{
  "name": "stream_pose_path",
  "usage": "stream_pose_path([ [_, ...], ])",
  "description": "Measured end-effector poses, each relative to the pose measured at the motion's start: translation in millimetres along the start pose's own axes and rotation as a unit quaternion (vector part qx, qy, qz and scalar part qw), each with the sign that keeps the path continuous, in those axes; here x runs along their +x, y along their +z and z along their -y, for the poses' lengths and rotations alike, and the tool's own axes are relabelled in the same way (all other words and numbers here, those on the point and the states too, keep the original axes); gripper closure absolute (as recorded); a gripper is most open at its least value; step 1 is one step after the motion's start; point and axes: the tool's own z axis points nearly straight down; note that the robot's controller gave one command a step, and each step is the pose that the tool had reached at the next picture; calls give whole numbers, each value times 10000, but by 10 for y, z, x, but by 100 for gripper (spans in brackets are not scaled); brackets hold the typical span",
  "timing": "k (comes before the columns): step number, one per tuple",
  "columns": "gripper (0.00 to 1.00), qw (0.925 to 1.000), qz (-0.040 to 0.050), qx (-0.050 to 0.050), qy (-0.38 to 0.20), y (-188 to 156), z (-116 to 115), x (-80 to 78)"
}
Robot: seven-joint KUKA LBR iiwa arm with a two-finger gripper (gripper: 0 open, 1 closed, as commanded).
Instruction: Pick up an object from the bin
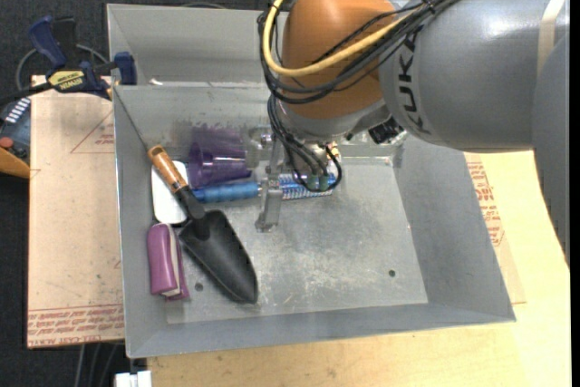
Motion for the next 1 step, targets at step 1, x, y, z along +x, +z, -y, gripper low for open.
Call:
stream_pose_path([
  [1, 0, 10000, 40, -6, 20, -51, 11, -15],
])
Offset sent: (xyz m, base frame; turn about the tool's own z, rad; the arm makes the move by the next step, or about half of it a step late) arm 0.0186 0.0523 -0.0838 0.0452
